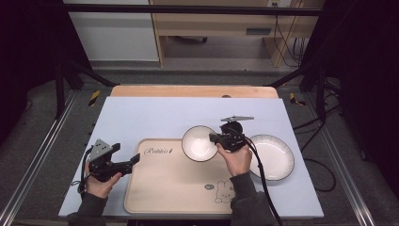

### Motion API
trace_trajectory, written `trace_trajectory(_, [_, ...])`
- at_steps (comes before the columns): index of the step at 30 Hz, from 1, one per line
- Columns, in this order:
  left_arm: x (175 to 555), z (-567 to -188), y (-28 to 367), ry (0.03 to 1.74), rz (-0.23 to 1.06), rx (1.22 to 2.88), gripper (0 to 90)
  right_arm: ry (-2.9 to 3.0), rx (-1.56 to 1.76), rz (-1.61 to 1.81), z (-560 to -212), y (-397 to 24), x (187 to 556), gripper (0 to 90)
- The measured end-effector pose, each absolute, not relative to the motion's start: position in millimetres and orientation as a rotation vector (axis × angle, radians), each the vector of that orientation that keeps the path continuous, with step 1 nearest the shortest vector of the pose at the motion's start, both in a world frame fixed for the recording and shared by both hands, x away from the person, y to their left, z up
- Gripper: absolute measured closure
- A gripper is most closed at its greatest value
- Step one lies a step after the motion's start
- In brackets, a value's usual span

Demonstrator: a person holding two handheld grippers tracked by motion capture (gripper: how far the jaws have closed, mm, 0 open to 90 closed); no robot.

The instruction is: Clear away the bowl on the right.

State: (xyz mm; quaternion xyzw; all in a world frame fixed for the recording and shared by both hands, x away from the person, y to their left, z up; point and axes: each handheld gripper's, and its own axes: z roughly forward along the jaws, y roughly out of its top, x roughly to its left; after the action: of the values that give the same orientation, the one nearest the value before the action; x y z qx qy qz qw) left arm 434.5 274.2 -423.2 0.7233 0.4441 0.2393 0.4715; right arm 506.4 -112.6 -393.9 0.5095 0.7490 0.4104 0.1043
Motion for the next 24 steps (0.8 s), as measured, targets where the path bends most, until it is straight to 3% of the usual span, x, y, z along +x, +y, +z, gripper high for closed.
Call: trace_trajectory(24, [434.8,-423.9,273.9,1.088,0.583,1.776,11.0,2.289,1.561,1.121,-431.7,-82.0,521.3,81.9])
